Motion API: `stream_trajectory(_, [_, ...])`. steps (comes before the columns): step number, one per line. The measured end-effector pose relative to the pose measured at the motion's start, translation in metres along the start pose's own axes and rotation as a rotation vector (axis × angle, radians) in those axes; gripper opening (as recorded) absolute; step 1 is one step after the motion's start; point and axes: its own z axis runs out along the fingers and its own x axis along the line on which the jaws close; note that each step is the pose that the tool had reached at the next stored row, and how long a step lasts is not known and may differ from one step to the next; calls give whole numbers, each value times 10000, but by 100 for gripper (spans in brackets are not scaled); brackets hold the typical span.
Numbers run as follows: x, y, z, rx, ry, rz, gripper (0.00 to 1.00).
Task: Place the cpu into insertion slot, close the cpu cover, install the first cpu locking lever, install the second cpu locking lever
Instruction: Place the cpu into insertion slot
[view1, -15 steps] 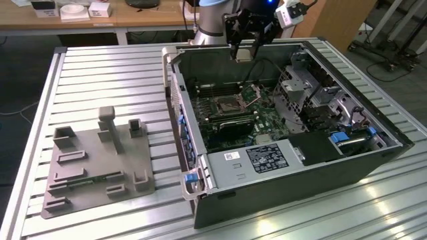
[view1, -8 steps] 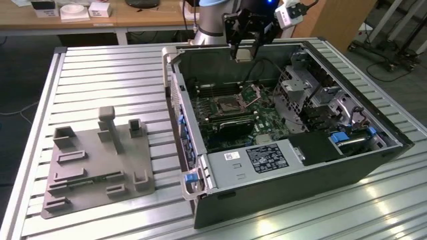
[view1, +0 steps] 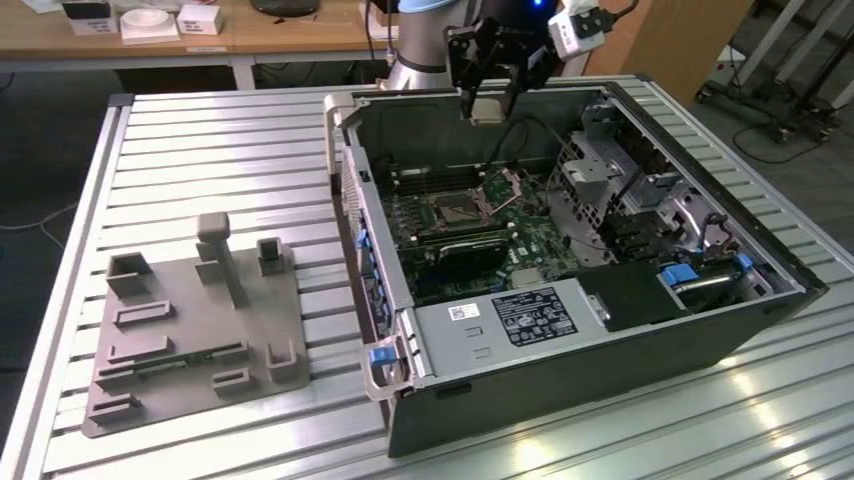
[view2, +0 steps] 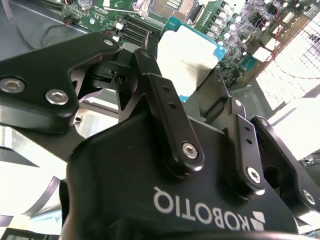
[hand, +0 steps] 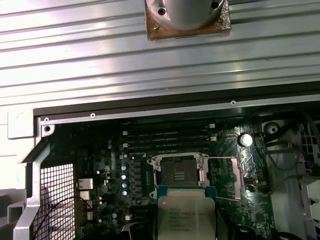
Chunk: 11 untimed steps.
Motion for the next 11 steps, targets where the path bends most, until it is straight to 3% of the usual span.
stream_trajectory(11, [-1,-3,26,-26,-133,1496,54])
